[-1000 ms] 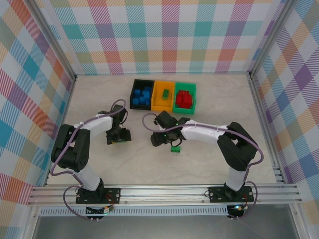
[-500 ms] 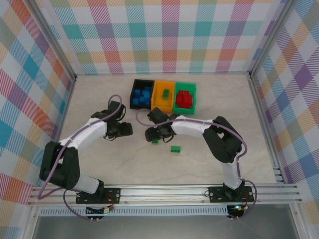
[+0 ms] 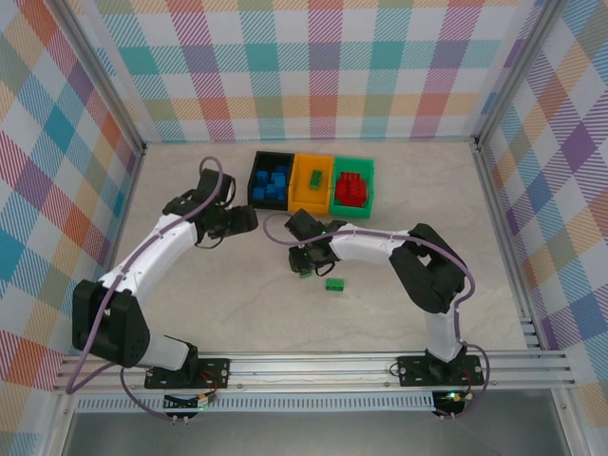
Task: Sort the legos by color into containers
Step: Pick up the lego from the center of the table, then place the lego in the container.
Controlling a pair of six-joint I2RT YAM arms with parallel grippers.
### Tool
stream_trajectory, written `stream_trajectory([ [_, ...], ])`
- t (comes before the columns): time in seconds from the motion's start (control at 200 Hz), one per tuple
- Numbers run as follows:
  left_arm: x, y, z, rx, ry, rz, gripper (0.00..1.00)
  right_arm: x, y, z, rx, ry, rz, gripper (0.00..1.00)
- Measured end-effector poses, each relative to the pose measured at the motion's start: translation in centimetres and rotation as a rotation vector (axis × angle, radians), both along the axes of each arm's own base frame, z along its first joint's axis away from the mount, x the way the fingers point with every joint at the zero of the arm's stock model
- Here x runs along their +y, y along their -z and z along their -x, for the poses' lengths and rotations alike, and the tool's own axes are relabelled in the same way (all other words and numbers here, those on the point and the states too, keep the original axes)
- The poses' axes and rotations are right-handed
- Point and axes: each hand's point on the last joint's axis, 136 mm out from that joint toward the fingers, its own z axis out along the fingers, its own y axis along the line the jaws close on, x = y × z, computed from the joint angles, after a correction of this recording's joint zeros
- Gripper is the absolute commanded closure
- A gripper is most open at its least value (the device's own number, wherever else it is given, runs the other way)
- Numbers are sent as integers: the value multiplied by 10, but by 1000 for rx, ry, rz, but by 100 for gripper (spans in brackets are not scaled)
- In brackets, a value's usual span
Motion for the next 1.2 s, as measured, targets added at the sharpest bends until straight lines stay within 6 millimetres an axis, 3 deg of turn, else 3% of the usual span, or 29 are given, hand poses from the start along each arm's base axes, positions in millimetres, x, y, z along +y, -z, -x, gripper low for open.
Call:
stream_trajectory([
  [0.165, -29, -6, -31, -4, 38, 50, 32, -30, -14, 20, -10, 33, 3, 71],
  [0.5, -126, 3, -108, -26, 173, 98, 29, -73, -91, 31, -203, 132, -115, 70],
  [0.645, -157, 15, -141, -34, 197, 101, 24, -90, -101, 36, -245, 162, -119, 70],
  [0.785, -170, 27, -165, -37, 196, 105, 15, -98, -97, 39, -245, 176, -99, 69],
  [0.86, -172, 33, -169, -28, 195, 101, 15, -100, -95, 40, -241, 180, -92, 69],
  [1.025, -170, 36, -157, -27, 198, 94, 15, -104, -96, 35, -248, 198, -89, 69],
  [1.2, -141, 32, -104, 2, 180, 84, 15, -104, -105, 0, -238, 259, -143, 69],
])
